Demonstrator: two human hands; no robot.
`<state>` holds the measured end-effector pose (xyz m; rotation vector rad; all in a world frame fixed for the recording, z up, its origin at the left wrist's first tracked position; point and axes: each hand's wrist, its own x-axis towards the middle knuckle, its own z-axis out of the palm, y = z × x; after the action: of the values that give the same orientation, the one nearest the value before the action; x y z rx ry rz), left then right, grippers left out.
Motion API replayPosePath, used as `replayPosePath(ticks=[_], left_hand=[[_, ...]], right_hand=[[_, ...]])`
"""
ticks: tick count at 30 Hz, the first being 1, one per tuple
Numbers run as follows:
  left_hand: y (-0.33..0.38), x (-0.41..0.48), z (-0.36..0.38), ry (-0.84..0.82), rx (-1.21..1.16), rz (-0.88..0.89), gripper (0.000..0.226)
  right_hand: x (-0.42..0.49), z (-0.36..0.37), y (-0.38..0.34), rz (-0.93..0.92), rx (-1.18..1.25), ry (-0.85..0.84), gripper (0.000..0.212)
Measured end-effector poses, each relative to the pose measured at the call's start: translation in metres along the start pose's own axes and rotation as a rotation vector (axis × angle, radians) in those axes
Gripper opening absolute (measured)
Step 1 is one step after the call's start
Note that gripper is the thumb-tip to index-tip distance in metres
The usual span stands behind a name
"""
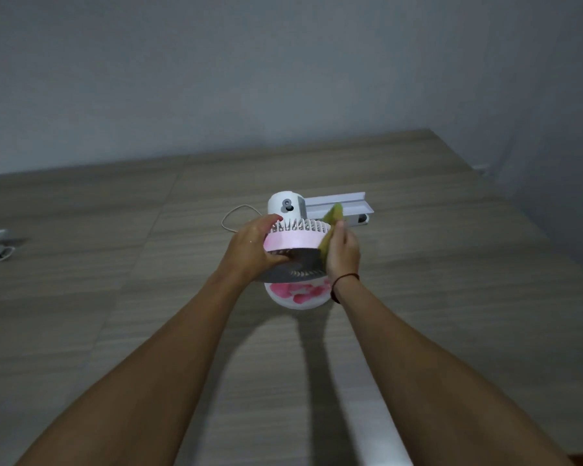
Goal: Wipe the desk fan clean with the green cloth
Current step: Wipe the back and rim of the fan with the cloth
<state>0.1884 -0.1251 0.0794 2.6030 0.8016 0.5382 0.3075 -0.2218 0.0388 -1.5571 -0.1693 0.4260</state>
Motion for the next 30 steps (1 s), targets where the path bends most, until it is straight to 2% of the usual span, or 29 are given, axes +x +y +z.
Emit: replayPosePath(ticks=[3, 5, 7, 9, 11, 12, 14, 17, 20, 25, 27, 30], left_hand=[[0.008, 0.001, 0.001, -0.004, -0.019, -0.026, 0.075], [0.013, 0.004, -0.003, -0.054, -0.007, -0.043, 0.053], [0.018, 0.009, -0.015, -0.183, 0.028, -0.059, 0.031], [0.024, 0.015, -0.027, -0.33, 0.071, -0.077, 0.031], [0.032, 0.02, -0.037, -0.367, 0.039, -0.111, 0.043], [0.037, 0.022, -0.039, -0.337, -0.018, -0.149, 0.051], [0.051, 0.019, -0.038, -0.237, -0.088, -0.239, 0.049], [0.071, 0.01, -0.027, 0.017, 0.087, -0.282, 0.057], [0.077, 0.002, -0.011, 0.117, 0.245, -0.222, 0.057], [0.072, -0.005, 0.002, 0.244, 0.186, -0.13, 0.037], [0.076, -0.008, 0.003, 0.259, 0.151, -0.122, 0.034], [0.087, -0.008, -0.008, 0.34, -0.06, -0.139, 0.03]], right_hand=[[-0.026, 0.004, -0.019, -0.328, -0.196, -0.108, 0.041], [-0.039, 0.01, -0.023, -0.459, -0.315, -0.239, 0.044], [-0.043, 0.01, -0.025, -0.428, -0.308, -0.316, 0.048], [-0.041, 0.005, -0.029, -0.332, -0.155, -0.272, 0.044], [-0.029, -0.002, -0.027, -0.191, -0.037, -0.122, 0.043], [-0.022, -0.006, -0.025, -0.111, -0.038, -0.05, 0.045], [-0.014, -0.014, -0.021, 0.022, -0.146, 0.01, 0.045], [-0.01, -0.024, -0.017, 0.136, -0.267, -0.015, 0.042], [-0.005, -0.034, -0.012, 0.182, -0.34, -0.083, 0.052], [0.0, -0.046, -0.013, 0.155, -0.213, -0.141, 0.026], [-0.001, -0.044, -0.016, 0.125, -0.19, -0.129, 0.025], [-0.008, -0.033, -0.035, -0.081, -0.125, -0.059, 0.025]])
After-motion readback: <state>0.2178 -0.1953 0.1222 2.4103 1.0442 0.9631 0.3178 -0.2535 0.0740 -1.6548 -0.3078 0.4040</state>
